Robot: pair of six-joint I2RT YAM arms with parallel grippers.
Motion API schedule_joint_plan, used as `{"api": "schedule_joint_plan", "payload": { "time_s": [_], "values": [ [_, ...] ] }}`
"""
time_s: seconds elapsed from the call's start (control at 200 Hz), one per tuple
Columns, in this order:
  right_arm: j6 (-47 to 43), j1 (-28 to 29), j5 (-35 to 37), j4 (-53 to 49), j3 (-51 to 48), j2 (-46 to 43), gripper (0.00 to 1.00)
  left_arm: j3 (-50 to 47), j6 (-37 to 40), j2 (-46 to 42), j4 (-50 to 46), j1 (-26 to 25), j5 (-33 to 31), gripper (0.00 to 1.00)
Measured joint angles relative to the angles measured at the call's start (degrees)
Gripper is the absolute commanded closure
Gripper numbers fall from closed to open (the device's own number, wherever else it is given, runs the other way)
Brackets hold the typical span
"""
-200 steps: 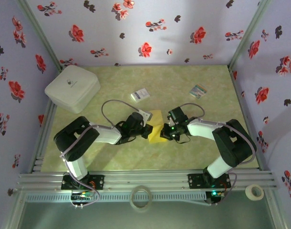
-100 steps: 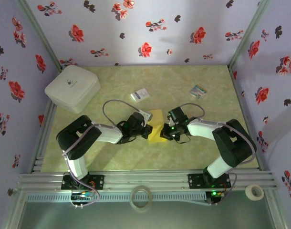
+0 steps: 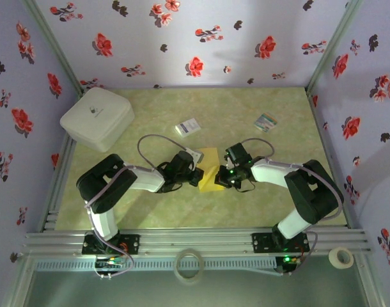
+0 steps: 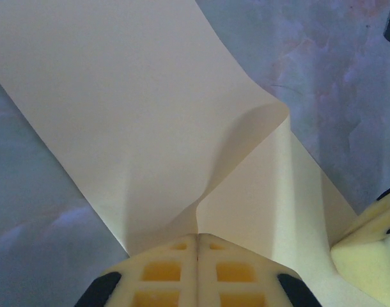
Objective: Fold a paper plane with a square sheet of paper (pick it up from the middle)
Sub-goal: Fold the triangle a second time at the center of the table.
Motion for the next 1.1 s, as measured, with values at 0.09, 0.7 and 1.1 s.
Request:
{"api": "schedule_joint_plan", "payload": {
  "time_s": [0.09, 0.7, 1.1],
  "values": [
    [0.00, -0.07, 0.00, -0.17, 0.07, 0.00, 0.91, 0.00, -0.50, 0.11, 0.20, 0.00, 0.15, 0.98],
    [9.57, -2.25, -1.95, 10.36, -2.69, -5.70, 0.99, -0.04, -2.89, 1.05, 2.25, 0.11, 1.31, 0.99],
    [16.11, -2.25, -5.55, 22.08, -2.67, 1.33, 0.99, -0.04, -3.67, 1.11, 2.40, 0.26, 1.73, 1.00]
  ]
}}
